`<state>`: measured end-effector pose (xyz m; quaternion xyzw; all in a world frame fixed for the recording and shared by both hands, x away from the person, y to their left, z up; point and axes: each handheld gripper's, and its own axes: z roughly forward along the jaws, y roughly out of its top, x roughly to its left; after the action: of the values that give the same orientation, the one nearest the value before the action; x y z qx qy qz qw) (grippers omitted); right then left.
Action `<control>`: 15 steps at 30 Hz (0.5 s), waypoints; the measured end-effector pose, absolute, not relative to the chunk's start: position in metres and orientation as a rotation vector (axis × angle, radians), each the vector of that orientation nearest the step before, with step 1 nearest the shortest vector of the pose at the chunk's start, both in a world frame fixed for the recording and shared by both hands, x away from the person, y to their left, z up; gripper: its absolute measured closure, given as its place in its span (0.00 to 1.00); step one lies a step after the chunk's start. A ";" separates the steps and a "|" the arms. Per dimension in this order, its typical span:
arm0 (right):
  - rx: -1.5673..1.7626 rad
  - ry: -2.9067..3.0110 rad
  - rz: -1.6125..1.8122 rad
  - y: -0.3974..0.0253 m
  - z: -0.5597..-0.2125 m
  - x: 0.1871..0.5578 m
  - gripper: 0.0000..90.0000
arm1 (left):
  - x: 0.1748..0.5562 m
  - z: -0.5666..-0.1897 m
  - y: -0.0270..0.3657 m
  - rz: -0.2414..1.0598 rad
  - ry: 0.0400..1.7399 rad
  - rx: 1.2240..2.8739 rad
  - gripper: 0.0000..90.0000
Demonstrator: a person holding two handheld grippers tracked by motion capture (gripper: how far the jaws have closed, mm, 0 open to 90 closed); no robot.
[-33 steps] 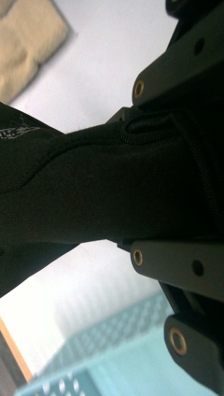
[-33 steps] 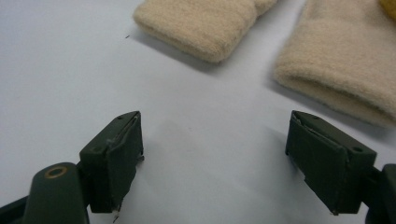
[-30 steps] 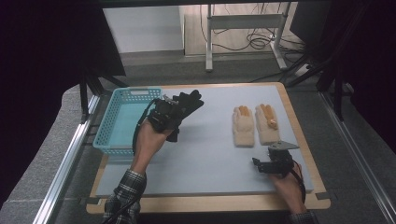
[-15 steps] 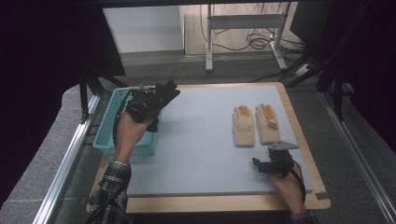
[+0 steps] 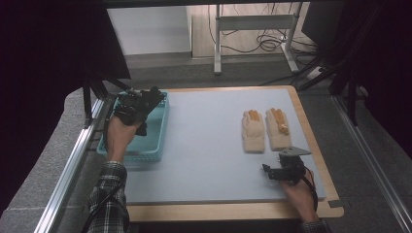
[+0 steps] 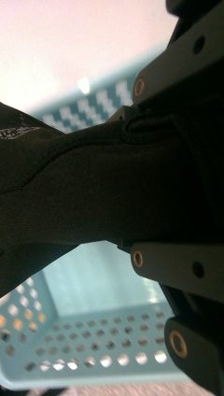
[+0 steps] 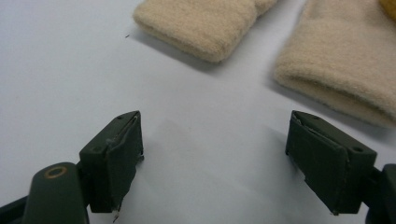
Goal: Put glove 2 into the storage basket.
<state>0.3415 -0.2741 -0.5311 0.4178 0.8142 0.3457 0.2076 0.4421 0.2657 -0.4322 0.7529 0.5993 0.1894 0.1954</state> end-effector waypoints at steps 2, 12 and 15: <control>1.163 2.267 0.963 -0.274 -0.531 0.341 0.21 | 0.446 -0.439 0.273 0.522 1.714 2.111 0.66; 1.163 2.266 0.963 -0.274 -0.531 0.341 0.21 | 0.460 -0.481 0.298 0.468 1.867 2.169 0.65; 1.163 2.266 0.963 -0.274 -0.531 0.342 0.21 | 0.465 -0.493 0.302 0.489 1.921 2.217 0.64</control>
<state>0.3415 -0.2741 -0.5312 0.4179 0.8140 0.3460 0.2076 0.4653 0.3018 -0.4931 0.7429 0.6437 0.1638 0.0835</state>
